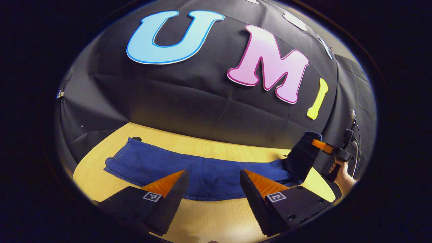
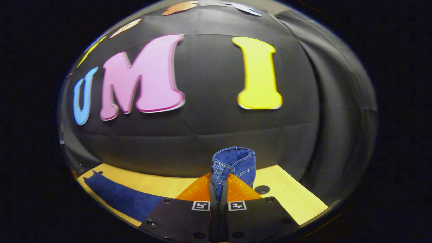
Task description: Grasp the waist and the cuffs of the jeans and fold them to make the two legs overlap; first hold the waist and fold one-third of the jeans toward the cuffs, then hold the cuffs and fold the remaining one-third in the same direction to finish folding.
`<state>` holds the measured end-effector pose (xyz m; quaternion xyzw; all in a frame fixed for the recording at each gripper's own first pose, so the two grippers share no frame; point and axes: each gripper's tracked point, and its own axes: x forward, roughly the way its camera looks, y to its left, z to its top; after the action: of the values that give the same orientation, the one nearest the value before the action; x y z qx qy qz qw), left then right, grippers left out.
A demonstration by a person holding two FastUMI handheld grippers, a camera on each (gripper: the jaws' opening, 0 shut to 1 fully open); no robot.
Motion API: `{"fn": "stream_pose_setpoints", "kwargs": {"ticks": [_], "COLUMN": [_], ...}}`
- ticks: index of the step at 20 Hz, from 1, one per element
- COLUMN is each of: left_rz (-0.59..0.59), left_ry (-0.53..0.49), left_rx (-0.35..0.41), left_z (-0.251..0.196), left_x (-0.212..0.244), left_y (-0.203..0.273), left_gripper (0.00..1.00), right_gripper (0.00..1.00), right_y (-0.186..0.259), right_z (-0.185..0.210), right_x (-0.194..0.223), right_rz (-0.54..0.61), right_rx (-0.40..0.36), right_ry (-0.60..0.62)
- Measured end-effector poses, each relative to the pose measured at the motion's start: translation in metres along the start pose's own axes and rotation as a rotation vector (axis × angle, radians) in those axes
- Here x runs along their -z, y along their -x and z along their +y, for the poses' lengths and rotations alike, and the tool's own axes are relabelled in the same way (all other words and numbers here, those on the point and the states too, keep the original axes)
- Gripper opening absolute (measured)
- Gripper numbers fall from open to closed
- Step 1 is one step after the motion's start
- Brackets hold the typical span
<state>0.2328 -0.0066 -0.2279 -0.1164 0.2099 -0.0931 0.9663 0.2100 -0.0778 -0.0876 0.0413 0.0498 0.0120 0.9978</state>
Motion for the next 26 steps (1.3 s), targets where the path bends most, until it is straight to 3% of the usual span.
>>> {"fn": "stream_pose_setpoints", "kwargs": {"ticks": [4, 6, 12, 13, 15, 18, 23, 26], "left_rz": [-0.032, -0.047, -0.101, -0.108, -0.118, -0.058, 0.068, 0.131], "left_ry": [0.008, 0.024, 0.054, 0.062, 0.052, 0.022, 0.116, 0.107], "left_rx": [-0.042, -0.074, -0.256, -0.293, -0.397, -0.484, -0.484, -0.508], "left_z": [0.029, 0.049, 0.143, 0.166, 0.223, 0.281, 0.309, 0.316], "left_x": [-0.003, -0.003, -0.008, -0.008, -0.009, 0.003, 0.044, 0.060], "left_y": [0.010, 0.013, 0.015, 0.015, 0.010, -0.002, -0.042, -0.057], "left_gripper": [0.97, 0.97, 0.96, 0.97, 0.96, 0.97, 0.97, 0.95], "right_gripper": [0.04, 0.04, 0.08, 0.12, 0.45, 0.98, 0.96, 0.97], "right_y": [0.053, 0.058, 0.105, 0.116, 0.133, 0.133, 0.141, 0.149], "right_z": [0.014, 0.011, -0.023, -0.024, -0.019, -0.020, -0.026, -0.026], "right_x": [-0.010, -0.009, 0.019, 0.023, 0.053, 0.058, 0.031, 0.022], "right_rz": [-0.013, 0.029, 0.203, 0.244, 0.357, 0.340, 0.271, 0.257], "right_rx": [-0.156, -0.197, -0.241, -0.266, -0.279, -0.232, -0.207, -0.213], "right_ry": [0.035, 0.078, 0.127, 0.099, 0.052, 0.132, 0.206, 0.195]}}
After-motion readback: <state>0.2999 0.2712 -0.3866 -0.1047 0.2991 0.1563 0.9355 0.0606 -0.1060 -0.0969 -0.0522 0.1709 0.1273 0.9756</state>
